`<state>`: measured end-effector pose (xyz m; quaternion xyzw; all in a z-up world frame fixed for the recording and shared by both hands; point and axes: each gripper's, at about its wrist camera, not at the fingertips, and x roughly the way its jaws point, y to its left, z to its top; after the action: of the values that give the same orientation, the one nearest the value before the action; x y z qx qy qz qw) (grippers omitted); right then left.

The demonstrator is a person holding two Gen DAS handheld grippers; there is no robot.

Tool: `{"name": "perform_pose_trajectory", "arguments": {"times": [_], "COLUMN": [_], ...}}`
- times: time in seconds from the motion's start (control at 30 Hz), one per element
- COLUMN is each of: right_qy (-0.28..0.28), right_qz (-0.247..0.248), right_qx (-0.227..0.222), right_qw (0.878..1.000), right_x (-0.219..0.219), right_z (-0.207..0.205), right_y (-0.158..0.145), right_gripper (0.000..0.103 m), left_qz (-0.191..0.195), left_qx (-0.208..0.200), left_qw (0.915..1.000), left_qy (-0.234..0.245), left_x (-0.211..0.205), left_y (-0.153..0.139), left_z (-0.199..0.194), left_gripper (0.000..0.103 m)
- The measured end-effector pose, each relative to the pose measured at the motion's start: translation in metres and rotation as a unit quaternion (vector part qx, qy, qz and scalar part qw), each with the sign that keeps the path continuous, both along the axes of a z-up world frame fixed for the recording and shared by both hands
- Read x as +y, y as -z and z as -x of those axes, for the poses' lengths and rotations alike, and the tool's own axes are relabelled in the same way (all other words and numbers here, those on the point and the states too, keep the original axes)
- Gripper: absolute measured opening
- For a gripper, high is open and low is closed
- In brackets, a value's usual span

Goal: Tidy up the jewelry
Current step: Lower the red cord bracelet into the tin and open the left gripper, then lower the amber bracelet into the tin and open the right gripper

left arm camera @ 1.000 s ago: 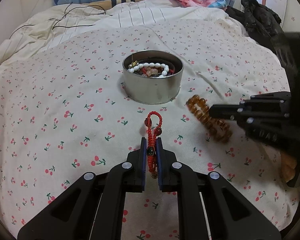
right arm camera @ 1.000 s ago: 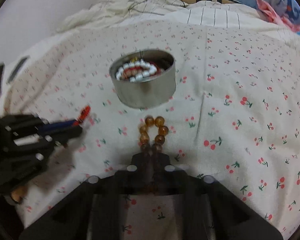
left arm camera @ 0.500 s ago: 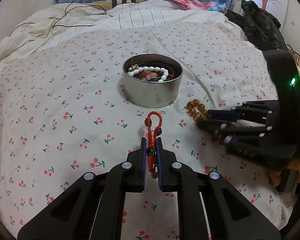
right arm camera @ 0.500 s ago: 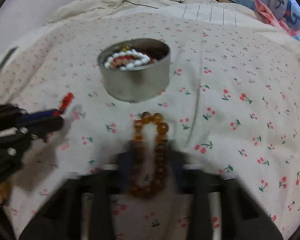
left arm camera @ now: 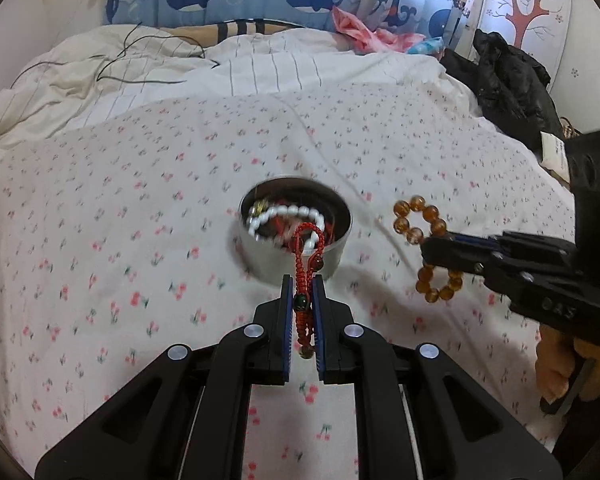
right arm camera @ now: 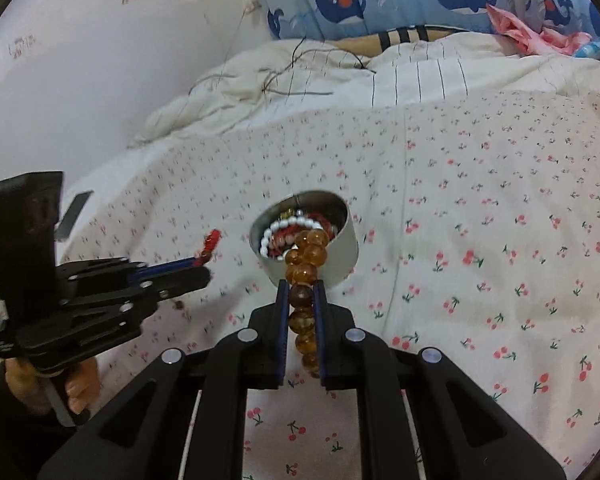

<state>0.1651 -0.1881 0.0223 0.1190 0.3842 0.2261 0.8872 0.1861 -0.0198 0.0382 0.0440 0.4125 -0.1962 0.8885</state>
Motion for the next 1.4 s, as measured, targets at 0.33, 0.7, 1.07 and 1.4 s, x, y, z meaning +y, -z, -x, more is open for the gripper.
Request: {"name": "perform_pose_trajectory", "arguments": {"times": [0.33, 0.7, 1.07, 1.4], "right_qy": [0.014, 0.019, 0.011, 0.002], "right_qz": [-0.032, -0.044, -0.082, -0.147], "right_qx": [-0.005, 0.000, 0.006, 0.038], "right_qw": [0.999, 0.999, 0.997, 0.988], "right_x": [-0.014, -0.019, -0.015, 0.021], "right_z": [0.006, 0.005, -0.012, -0.069], "right_y": [-0.007, -0.006, -0.007, -0.001], "right_gripper": [0.012, 0.012, 0.012, 0.012], "left_qz": [-0.008, -0.007, 0.044, 0.065], "left_qx": [0.002, 0.022, 0.000, 0.009], "left_qw": [0.9999, 0.9997, 0.9933, 0.9836], "left_qy": [0.015, -0.007, -0.107, -0.168], "left_x": [-0.031, -0.029, 0.046, 0.087], "left_y": [0.003, 0.021, -0.008, 0.001], "left_z": [-0.054, -0.080, -0.045, -0.042], "left_gripper": [0.008, 0.048, 0.081, 0.082]}}
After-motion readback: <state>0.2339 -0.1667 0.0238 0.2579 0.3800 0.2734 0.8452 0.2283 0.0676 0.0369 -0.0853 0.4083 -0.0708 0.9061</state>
